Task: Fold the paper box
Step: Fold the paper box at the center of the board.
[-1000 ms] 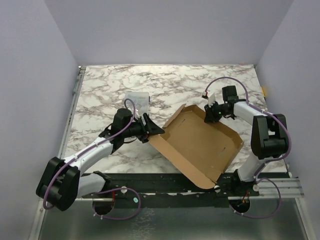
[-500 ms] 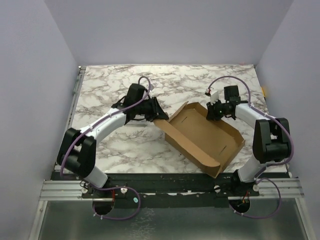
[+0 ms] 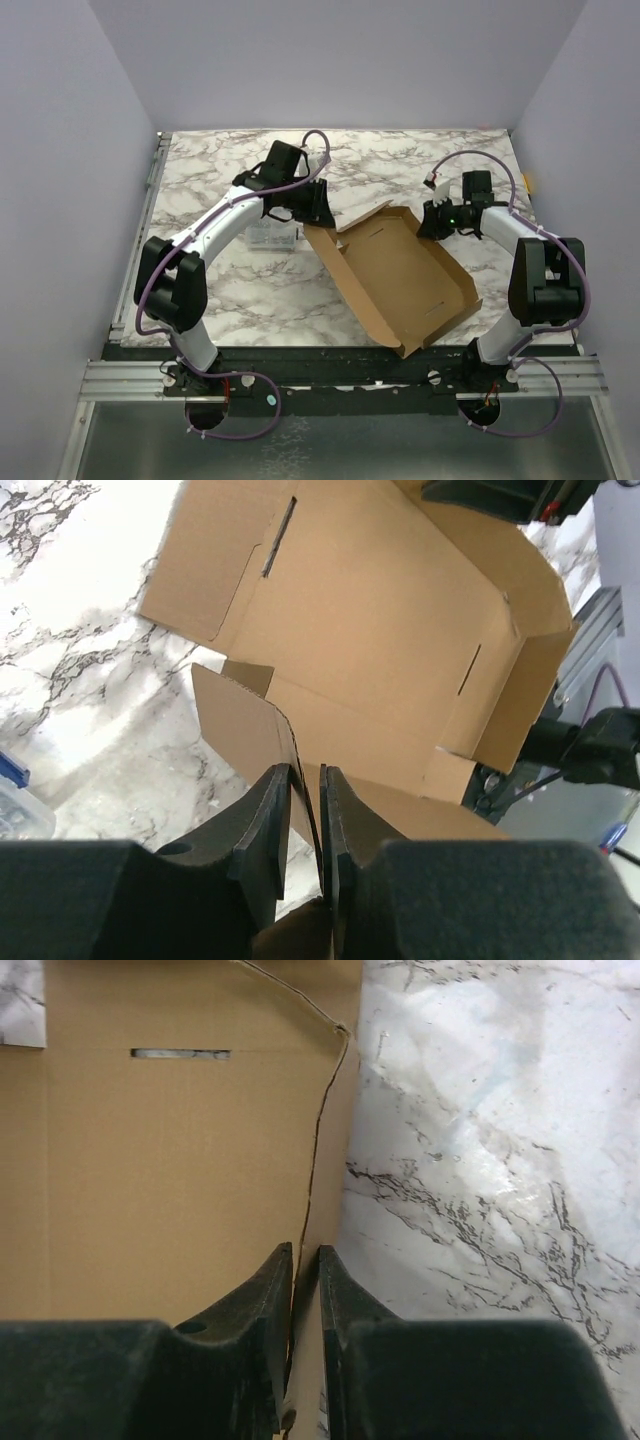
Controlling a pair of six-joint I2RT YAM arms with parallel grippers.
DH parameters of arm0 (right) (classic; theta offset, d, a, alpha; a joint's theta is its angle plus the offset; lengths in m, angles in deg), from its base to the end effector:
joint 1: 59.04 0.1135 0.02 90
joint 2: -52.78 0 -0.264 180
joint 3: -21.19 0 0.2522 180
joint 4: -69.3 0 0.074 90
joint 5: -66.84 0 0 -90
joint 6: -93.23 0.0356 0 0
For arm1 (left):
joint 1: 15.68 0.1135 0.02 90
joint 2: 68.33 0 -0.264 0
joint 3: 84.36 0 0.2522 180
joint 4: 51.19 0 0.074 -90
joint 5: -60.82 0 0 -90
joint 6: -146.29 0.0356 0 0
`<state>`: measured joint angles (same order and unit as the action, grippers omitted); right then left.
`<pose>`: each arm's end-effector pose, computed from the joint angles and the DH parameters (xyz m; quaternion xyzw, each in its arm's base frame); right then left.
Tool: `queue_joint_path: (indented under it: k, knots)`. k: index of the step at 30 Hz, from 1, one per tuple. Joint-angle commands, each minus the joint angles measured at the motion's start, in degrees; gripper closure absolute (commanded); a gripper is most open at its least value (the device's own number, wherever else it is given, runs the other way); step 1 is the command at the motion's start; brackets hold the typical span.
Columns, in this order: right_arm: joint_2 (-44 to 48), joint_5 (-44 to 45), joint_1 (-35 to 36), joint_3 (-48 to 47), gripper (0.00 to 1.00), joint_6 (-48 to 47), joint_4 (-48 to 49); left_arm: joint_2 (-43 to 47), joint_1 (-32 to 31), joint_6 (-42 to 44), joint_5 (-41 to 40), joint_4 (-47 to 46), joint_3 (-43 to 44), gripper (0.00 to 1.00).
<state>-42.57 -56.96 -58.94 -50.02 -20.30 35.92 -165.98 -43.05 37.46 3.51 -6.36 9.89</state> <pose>0.3303 0.0204 0.1858 -0.2677 0.8825 0.2190 0.3187 0.3252 -0.1900 0.2827 0.1668 0.8866 -0.3761 0.2115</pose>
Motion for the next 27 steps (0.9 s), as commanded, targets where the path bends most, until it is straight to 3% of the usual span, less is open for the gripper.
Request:
queue_joint_path:
  k: [1,11,16,27]
  knots:
    - [-0.5,-7.6,0.3,0.1,0.81,0.1,-2.9,-1.7,0.0,11.0,1.7,6.9,3.3,0.77]
    - [-1.8,-12.8,0.3,-0.6,0.80,-1.0,-6.0,-2.3,-0.7,18.5,2.1,7.9,11.7,0.76]
    - [-1.6,-18.4,0.3,-1.0,0.66,-2.0,-7.7,-4.9,-0.7,20.0,2.1,7.9,17.2,0.75]
    - [-1.7,-19.1,0.3,-0.6,0.72,-1.2,-6.9,-7.3,-1.4,20.3,0.9,7.5,20.8,0.74]
